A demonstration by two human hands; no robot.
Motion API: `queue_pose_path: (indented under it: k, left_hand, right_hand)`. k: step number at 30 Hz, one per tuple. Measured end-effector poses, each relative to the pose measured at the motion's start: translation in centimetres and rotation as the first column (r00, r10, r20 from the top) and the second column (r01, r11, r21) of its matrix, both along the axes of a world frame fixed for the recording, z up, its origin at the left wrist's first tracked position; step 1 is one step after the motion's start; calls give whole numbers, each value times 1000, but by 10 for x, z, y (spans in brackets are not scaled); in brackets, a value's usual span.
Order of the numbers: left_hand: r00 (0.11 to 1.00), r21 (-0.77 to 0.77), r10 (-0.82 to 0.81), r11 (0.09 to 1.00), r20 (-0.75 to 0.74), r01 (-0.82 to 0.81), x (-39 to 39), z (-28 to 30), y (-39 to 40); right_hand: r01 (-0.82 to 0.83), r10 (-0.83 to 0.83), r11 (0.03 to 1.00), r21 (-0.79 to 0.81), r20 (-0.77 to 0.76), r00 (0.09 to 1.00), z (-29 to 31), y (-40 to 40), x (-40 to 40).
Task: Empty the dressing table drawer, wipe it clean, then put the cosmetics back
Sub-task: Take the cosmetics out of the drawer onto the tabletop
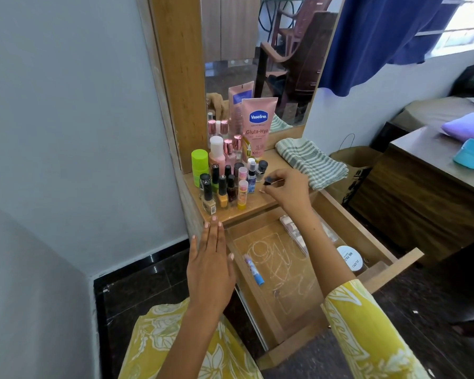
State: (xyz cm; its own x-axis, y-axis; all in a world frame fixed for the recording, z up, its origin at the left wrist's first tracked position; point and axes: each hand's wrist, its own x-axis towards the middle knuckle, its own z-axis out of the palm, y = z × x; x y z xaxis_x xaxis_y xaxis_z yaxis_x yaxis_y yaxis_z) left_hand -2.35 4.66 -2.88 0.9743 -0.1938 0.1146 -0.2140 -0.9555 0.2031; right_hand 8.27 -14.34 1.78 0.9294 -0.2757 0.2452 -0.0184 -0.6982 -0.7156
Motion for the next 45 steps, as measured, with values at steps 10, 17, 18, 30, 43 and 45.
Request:
queue_pose_path:
  k: [10, 17, 18, 30, 43, 45]
  left_hand:
    - [999, -85, -14, 996, 42, 18, 2, -6, 0]
    - [996, -80, -20, 996, 89, 27, 3, -12, -1]
    - [995, -83, -16, 996, 94, 24, 4, -13, -1]
    - [999, -55, -17, 998, 46, 19, 3, -7, 1]
    - [1000, -25, -19, 1000, 14, 20, 2, -4, 2]
    - [1000, -24, -18, 1000, 14, 18, 2, -3, 1]
  right_hand:
    - [4, -4, 1000, 4, 27, 1000, -12, 2, 7]
    - [-16, 16, 998, 53, 7, 1000, -18, 4, 9]
    - [4, -4, 998, 70, 3, 1000, -18, 5, 6]
    - [-386, 102, 850, -359, -606, 789, -73, 33, -82]
    - [-46, 38, 998, -48, -160, 986, -5, 3, -66]
    - [-4, 4, 999, 44, -13, 1000, 10, 5, -59]
